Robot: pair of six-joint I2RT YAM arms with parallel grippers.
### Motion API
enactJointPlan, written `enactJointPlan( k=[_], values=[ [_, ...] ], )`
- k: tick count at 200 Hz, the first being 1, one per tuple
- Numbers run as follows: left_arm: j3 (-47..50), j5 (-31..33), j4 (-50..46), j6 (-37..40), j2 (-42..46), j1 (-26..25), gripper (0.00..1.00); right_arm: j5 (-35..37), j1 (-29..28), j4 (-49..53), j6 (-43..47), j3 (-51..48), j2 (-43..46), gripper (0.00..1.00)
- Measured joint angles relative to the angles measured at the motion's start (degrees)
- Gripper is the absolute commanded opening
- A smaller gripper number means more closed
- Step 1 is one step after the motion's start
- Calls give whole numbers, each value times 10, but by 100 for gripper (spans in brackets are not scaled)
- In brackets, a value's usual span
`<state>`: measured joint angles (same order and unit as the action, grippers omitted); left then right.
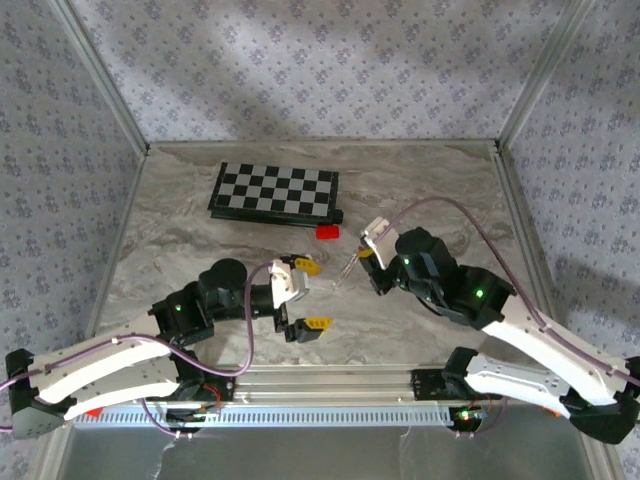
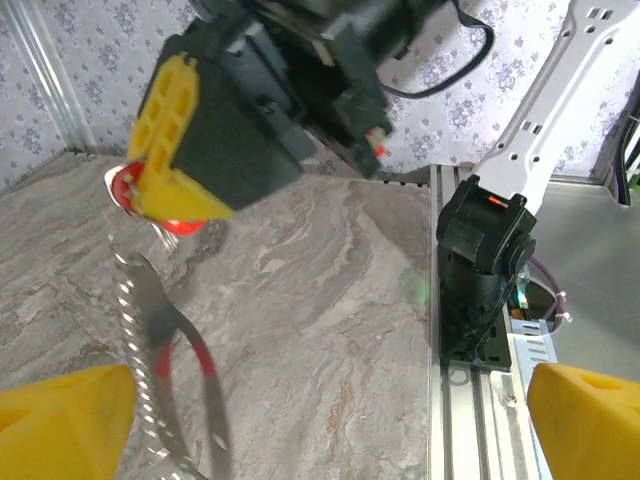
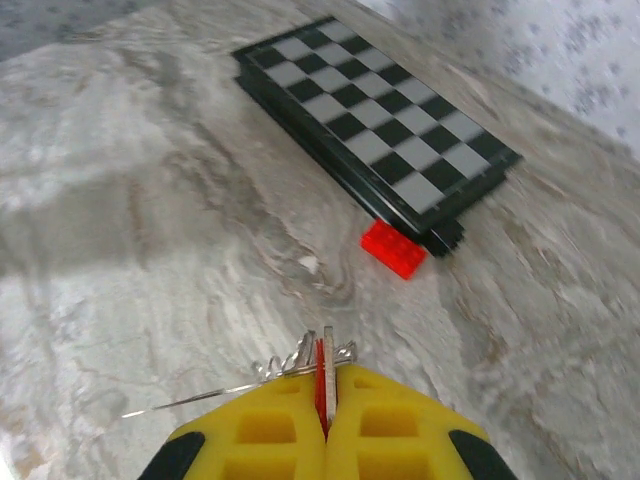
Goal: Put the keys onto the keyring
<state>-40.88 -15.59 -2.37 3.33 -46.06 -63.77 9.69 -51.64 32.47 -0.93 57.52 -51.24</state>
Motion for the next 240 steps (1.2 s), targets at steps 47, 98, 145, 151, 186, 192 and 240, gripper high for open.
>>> enactJointPlan(
  k=[47, 98, 145, 151, 186, 192, 240],
  values=[
    [10, 0, 15, -4, -1, 0, 100, -35, 94, 2, -43, 1, -16, 0],
    [18, 0, 34, -5, -21, 0, 100, -68, 170, -7, -64, 1, -60, 0],
    [28, 0, 53, -11, -30, 0, 100, -95, 211, -57, -75, 1, -103, 0],
    [28, 0, 53, -11, -31, 0, 100, -100, 216, -65, -75, 1, -109, 0],
    [28, 0, 57, -13, -34, 0, 100, -121, 236, -101, -77, -1, -145, 0],
    [28, 0, 57, -13, -35, 0, 100, -123, 239, -106, -77, -3, -149, 0],
    [28, 0, 57, -13, -36, 0, 100, -131, 261, -130, -76, -17, -172, 0]
  ],
)
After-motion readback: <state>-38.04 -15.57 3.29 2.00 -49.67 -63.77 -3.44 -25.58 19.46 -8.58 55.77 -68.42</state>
